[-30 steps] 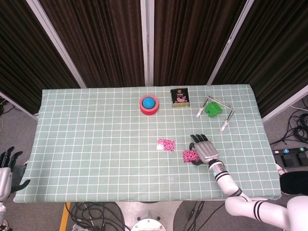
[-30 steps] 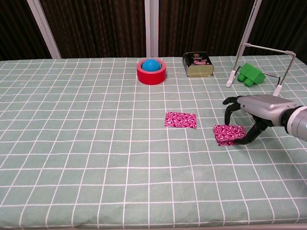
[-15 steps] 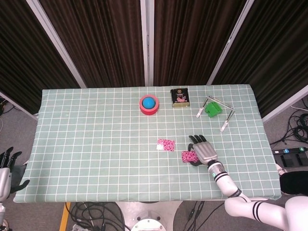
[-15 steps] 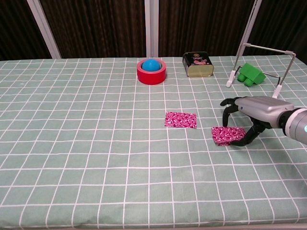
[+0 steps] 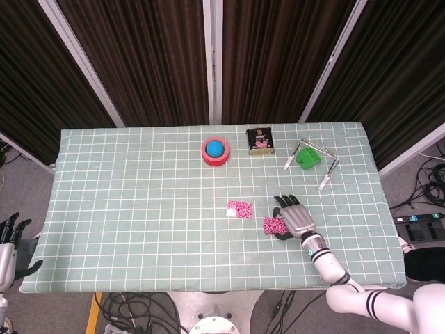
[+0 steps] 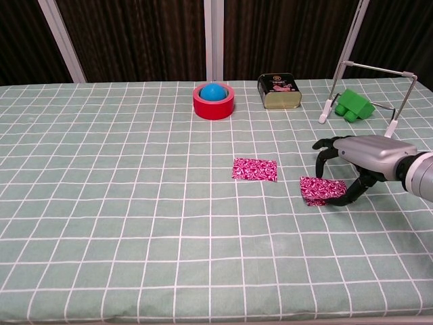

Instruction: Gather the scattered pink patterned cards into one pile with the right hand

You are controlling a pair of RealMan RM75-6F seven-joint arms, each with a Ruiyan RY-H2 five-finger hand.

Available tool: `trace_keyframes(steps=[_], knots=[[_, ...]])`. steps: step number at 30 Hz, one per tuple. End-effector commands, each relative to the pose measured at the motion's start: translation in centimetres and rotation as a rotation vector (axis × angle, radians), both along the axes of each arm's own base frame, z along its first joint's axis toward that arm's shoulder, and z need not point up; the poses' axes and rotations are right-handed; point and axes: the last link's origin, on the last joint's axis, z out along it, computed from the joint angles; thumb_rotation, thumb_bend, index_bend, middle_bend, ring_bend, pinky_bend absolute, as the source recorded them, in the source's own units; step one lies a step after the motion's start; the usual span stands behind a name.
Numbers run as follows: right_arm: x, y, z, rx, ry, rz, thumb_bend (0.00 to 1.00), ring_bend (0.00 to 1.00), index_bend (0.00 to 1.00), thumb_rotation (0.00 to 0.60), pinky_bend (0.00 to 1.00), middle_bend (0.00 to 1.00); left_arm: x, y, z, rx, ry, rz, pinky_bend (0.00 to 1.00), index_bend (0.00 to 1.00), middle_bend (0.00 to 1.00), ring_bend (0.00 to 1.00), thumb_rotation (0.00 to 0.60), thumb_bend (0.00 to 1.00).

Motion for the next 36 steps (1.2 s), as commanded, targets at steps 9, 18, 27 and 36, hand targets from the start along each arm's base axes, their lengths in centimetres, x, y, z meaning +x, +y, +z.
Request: trace_keyframes(steps=[9,18,27,36], knots=[[-0.1,-0.2,0.3,0.017,0.021,0.062,0.14,0.00,0.36,0.476,0.00,0.05,0.2,0.1,0.0,0.000,0.003,-0.003,0.15,0.22,0.16,0.11,0.600,0.08],[-0.4,-0.4,0.4,0.036,0.059,0.103,0.15,0.00,0.35,0.463,0.00,0.04,0.5,0.2,-0.1,-0.002,0.005,-0.004,0.15,0.22,0.16,0.11,0.600,0.08],[-0.8,-0.3,0.5,0.037,0.090,0.137,0.14,0.00,0.32,0.455,0.00,0.04,0.5,0.1,-0.1,-0.004,0.008,0.000,0.15,0.22,0.16,0.11,0.600,0.08],[0.2,-0.9,1.2,-0.004,0.007,0.096,0.14,0.00,0.27,0.415,0.00,0.04,0.5,0.3,-0.1,-0.006,0.008,-0.005,0.15,0.22,0.16,0.11,0.600,0.08]])
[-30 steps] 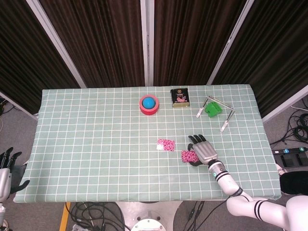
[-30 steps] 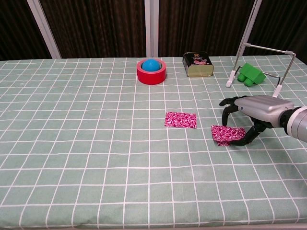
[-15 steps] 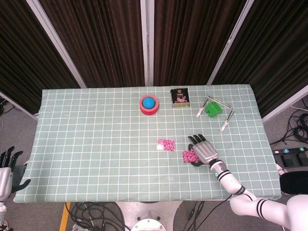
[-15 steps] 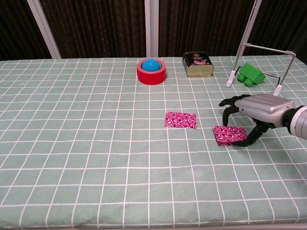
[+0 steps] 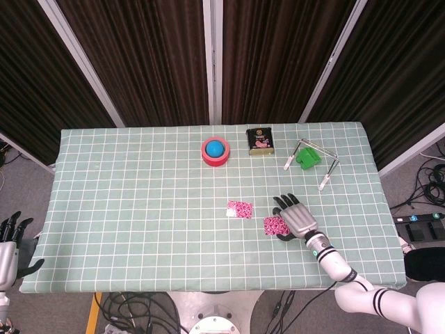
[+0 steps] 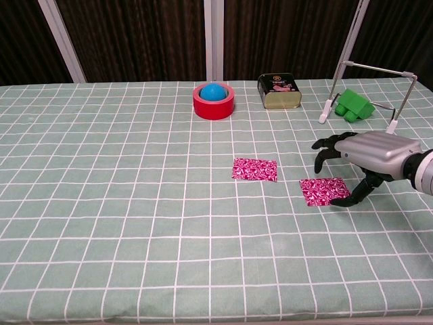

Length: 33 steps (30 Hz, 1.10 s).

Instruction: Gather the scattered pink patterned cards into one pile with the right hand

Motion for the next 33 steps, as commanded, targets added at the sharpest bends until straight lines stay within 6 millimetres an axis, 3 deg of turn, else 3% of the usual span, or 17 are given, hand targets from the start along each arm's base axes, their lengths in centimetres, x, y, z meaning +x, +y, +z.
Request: trace_keyframes(steps=[1,5,10,15,24,33], knots=[[1.5,-0.9,0.2,-0.027,-0.092,-0.036,0.14,0.00,0.27,0.414,0.00,0.04,0.0,0.1,0.0,0.000,-0.001,-0.002,0.15,0.22,0.16,0.11,0.600,0.08],[4.0,-2.2,-1.0,-0.039,-0.159,-0.065,0.14,0.00,0.27,0.415,0.00,0.04,0.1,0.2,-0.1,0.000,-0.005,-0.008,0.15,0.22,0.16,0.11,0.600,0.08],[6.6,-3.3,-3.9,-0.025,-0.174,-0.100,0.15,0.00,0.29,0.411,0.00,0.04,-0.2,-0.1,0.0,0.002,-0.005,0.001,0.15,0.22,0.16,0.11,0.600,0.08],[8.2,-3.9,-6.0,-0.017,-0.159,-0.112,0.14,0.00,0.29,0.416,0.00,0.04,-0.5,-0.4,0.2,0.005,-0.006,0.012,0.15,0.22,0.16,0.11,0.600,0.08],[9.4,-4.7,-7.5,-0.023,-0.110,-0.094,0.14,0.00,0.29,0.419,0.00,0.04,-0.7,-0.5,0.3,0.009,-0.007,0.015,0.15,0.22,0.16,0.11,0.600,0.08],[9.2,-4.5,-7.7,-0.028,-0.083,-0.073,0.14,0.00,0.30,0.419,0.00,0.04,-0.8,-0.6,0.2,0.007,-0.008,0.020,0.15,0.22,0.16,0.11,0.600,0.08]])
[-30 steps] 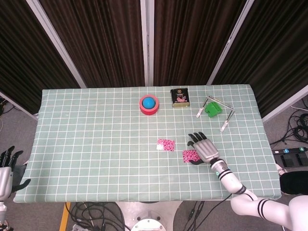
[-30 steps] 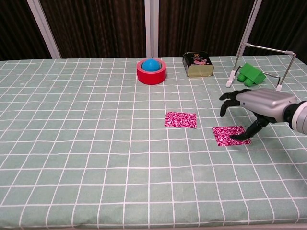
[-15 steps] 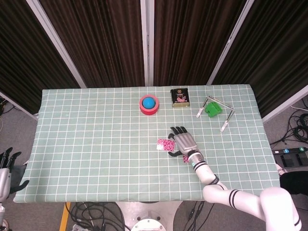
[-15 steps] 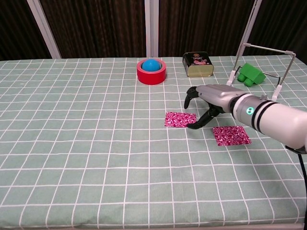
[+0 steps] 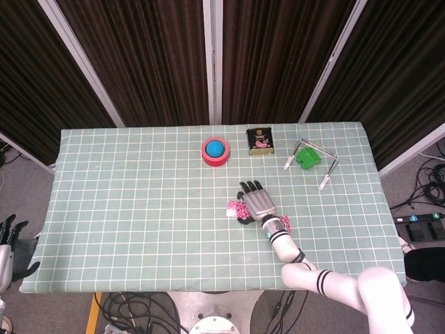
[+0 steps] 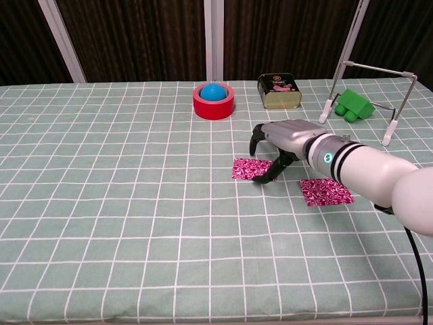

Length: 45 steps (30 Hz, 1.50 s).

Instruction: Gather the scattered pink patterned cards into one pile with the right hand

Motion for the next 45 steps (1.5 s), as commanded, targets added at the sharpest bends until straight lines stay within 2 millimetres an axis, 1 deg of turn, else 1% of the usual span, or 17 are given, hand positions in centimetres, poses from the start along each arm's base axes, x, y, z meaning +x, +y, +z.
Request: trace_keyframes(steps=[1,6,7,13,16,19,22,25,28,31,33,36,40,45], knots=[[0.0,0.1,0.0,0.000,0.003,0.004,0.14,0.00,0.30,0.417,0.00,0.04,0.0,0.1,0.0,-0.001,0.000,-0.003,0.15,0.22,0.16,0.11,0.600,0.08],[0.0,0.2,-0.3,0.000,0.018,0.015,0.14,0.00,0.30,0.417,0.00,0.04,0.0,0.0,-0.1,-0.002,-0.002,-0.001,0.15,0.22,0.16,0.11,0.600,0.08],[0.0,0.2,-0.4,-0.001,0.020,0.016,0.14,0.00,0.31,0.427,0.00,0.04,-0.1,0.0,-0.1,-0.003,-0.002,0.000,0.15,0.22,0.16,0.11,0.600,0.08],[0.0,0.3,-0.9,-0.013,0.035,0.033,0.11,0.00,0.31,0.524,0.00,0.04,-0.2,-0.1,-0.1,-0.006,-0.004,0.009,0.15,0.22,0.16,0.11,0.600,0.08],[0.2,0.4,-1.1,-0.016,0.030,0.037,0.11,0.00,0.33,0.574,0.00,0.05,-0.2,-0.1,-0.1,-0.007,-0.006,0.010,0.15,0.22,0.16,0.11,0.600,0.08],[0.3,0.4,-1.0,-0.022,0.025,0.041,0.11,0.00,0.36,0.596,0.00,0.05,-0.3,-0.2,0.0,-0.006,-0.007,0.010,0.15,0.22,0.16,0.11,0.600,0.08],[0.4,0.3,-0.5,-0.032,0.005,0.038,0.11,0.00,0.36,0.597,0.00,0.05,-0.3,-0.2,0.0,-0.005,-0.006,0.010,0.15,0.22,0.16,0.11,0.600,0.08],[0.6,0.0,0.6,-0.043,-0.019,0.041,0.11,0.00,0.36,0.596,0.00,0.05,-0.3,-0.2,0.0,-0.006,-0.006,0.008,0.15,0.22,0.16,0.11,0.600,0.08],[0.3,-0.1,2.3,-0.060,-0.028,0.051,0.11,0.00,0.36,0.598,0.00,0.05,-0.1,-0.1,0.0,-0.007,-0.006,0.004,0.15,0.22,0.16,0.11,0.600,0.08],[-0.6,0.0,4.2,-0.066,-0.031,0.045,0.10,0.00,0.36,0.598,0.00,0.05,-0.1,0.0,0.0,-0.008,-0.006,0.003,0.15,0.22,0.16,0.11,0.600,0.08],[-1.6,0.4,5.5,-0.065,-0.026,0.038,0.10,0.00,0.36,0.598,0.00,0.05,0.0,0.0,0.0,-0.008,-0.006,0.000,0.15,0.22,0.16,0.11,0.600,0.08],[-3.4,1.7,6.8,-0.036,-0.018,0.021,0.11,0.00,0.35,0.597,0.00,0.05,0.1,0.1,-0.1,-0.010,-0.007,-0.004,0.15,0.22,0.16,0.11,0.600,0.08],[-5.4,3.2,7.7,0.006,-0.006,0.010,0.11,0.00,0.35,0.597,0.00,0.05,0.3,0.2,-0.2,-0.016,-0.007,-0.010,0.15,0.22,0.16,0.11,0.600,0.08],[-7.2,4.3,8.1,0.030,-0.007,0.001,0.11,0.00,0.35,0.593,0.00,0.05,0.6,0.3,-0.1,-0.017,-0.003,-0.016,0.15,0.22,0.16,0.11,0.600,0.08]])
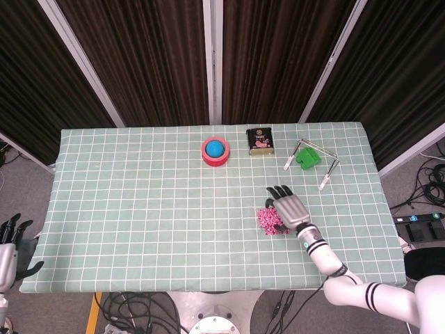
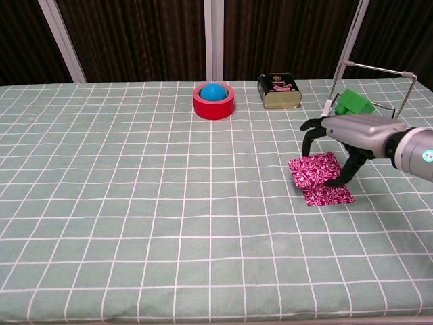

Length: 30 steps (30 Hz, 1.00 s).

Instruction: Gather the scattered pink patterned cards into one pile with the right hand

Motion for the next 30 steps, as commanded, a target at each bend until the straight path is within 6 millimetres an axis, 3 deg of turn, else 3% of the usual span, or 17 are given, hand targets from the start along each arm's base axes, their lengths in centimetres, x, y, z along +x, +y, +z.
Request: trace_keyframes(steps=[1,12,30], knots=[[-1.4,0.9,0.2,0.022,-0.001,-0.011,0.11,0.00,0.35,0.589,0.00,0.05,0.1,0.0,0.0,-0.002,0.002,-0.001,0.15,0.22,0.16,0.11,0.600,0.08],[-3.2,0.8,-0.8,0.050,-0.010,-0.028,0.11,0.00,0.35,0.578,0.00,0.05,0.4,0.1,0.0,-0.006,0.006,0.003,0.15,0.22,0.16,0.11,0.600,0.08],[-3.8,0.7,-0.8,0.060,0.001,-0.013,0.10,0.00,0.30,0.553,0.00,0.05,0.4,0.2,-0.1,-0.007,0.007,0.001,0.15,0.22,0.16,0.11,0.600,0.08]])
